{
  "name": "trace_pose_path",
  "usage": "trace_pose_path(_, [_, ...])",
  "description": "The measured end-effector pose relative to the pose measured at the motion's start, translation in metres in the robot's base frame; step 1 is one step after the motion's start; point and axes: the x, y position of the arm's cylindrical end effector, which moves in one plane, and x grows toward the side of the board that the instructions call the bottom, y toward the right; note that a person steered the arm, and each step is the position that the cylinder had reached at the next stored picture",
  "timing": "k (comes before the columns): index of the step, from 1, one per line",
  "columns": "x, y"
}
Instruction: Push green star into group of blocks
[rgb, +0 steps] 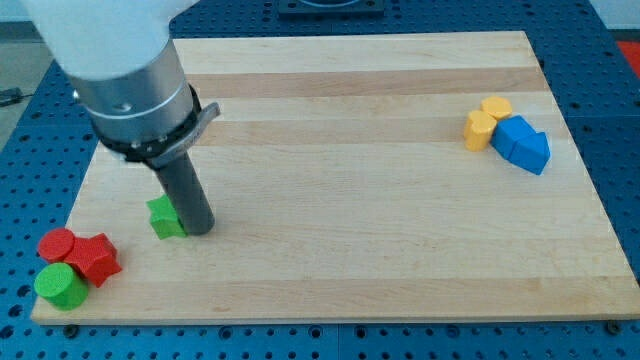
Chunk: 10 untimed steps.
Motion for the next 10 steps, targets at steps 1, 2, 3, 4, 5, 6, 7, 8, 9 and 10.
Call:
trace_pose_path(1, [-0.034,-0.003])
trace_pose_path(2, [-0.04,-0.026])
trace_pose_path(3, [-0.021,-0.033])
trace_pose_path(4, [-0.003,-0.033])
trace_pose_path(5, [-0.002,-0.023])
trace_pose_path(6, [-0.001,-0.007])
trace_pose_path(7, [0.002,-0.009])
trace_pose_path(8, [0.017,-0.019])
trace_pose_path(9, [0.031,-0.033])
trace_pose_path(10, [0.04,-0.041])
